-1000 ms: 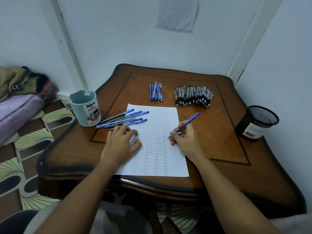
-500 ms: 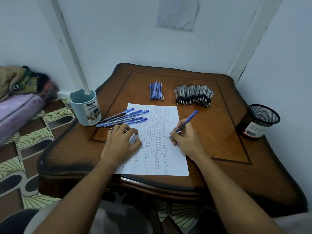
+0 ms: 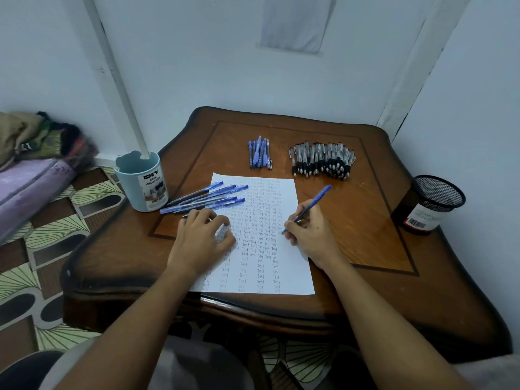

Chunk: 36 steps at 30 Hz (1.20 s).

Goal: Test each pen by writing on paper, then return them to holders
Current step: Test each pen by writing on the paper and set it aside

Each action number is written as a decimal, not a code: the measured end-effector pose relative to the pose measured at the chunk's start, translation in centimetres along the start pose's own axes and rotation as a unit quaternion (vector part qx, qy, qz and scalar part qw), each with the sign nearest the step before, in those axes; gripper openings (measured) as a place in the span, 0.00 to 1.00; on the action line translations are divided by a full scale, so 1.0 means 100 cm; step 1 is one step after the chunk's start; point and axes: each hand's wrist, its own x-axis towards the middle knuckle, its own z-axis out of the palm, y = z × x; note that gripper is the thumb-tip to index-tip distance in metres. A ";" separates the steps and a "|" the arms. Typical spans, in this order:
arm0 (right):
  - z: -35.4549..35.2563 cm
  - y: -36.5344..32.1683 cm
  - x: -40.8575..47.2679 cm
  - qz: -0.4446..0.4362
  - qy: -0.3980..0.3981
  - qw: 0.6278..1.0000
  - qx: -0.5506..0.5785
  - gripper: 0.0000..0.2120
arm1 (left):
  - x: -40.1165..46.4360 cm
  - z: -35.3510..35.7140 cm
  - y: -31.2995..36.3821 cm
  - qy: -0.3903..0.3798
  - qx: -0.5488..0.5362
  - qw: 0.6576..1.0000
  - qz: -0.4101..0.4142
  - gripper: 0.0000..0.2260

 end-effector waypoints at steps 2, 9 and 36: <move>0.000 0.000 0.001 -0.002 -0.001 1.000 -0.001 0.12 | 0.001 0.000 0.000 0.000 0.000 1.000 0.001 0.17; -0.002 -0.001 0.004 0.032 0.009 0.994 0.107 0.06 | -0.002 -0.001 0.000 0.014 0.035 0.999 -0.027 0.15; -0.001 -0.008 0.010 0.095 0.024 0.982 0.163 0.24 | -0.010 -0.008 -0.016 0.023 -0.023 0.999 -0.016 0.18</move>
